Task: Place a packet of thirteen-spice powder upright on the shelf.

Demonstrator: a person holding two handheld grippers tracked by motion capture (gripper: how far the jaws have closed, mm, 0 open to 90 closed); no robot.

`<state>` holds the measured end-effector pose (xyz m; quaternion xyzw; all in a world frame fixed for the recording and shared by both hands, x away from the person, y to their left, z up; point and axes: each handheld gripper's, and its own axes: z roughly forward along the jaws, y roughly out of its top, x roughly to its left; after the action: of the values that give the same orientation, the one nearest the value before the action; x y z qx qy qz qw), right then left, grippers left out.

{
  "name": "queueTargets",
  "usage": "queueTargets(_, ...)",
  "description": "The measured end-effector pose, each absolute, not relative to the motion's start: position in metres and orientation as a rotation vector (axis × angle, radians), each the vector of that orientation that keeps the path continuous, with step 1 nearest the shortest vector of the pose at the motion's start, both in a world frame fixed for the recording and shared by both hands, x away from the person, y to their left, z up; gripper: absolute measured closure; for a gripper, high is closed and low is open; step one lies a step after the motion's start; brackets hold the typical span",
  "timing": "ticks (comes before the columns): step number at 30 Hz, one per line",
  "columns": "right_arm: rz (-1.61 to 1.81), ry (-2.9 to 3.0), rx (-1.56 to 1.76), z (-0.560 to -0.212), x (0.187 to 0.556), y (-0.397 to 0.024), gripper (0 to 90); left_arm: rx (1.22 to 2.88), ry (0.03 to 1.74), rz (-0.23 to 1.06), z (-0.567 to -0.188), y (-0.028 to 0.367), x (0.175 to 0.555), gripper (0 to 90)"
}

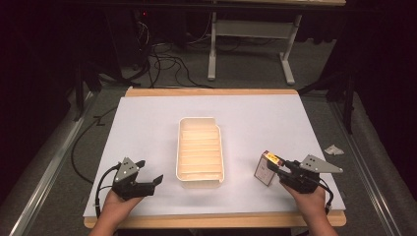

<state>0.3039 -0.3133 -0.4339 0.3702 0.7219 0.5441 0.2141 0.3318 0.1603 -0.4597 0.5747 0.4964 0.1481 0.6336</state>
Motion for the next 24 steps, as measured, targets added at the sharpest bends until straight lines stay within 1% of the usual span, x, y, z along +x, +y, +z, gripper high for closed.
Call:
queueTargets(12, 1.487, 1.984, 1.006, -0.424, 0.305, -0.308, 68.3, 1.312, 1.136, 0.341, -0.46, 0.16, 0.332, 15.2)
queueTargets(24, 1.474, 1.977, 0.969, -0.41, 0.314, -0.291, 68.4, 1.308, 1.13, 0.345, -0.459, 0.162, 0.332, 15.2)
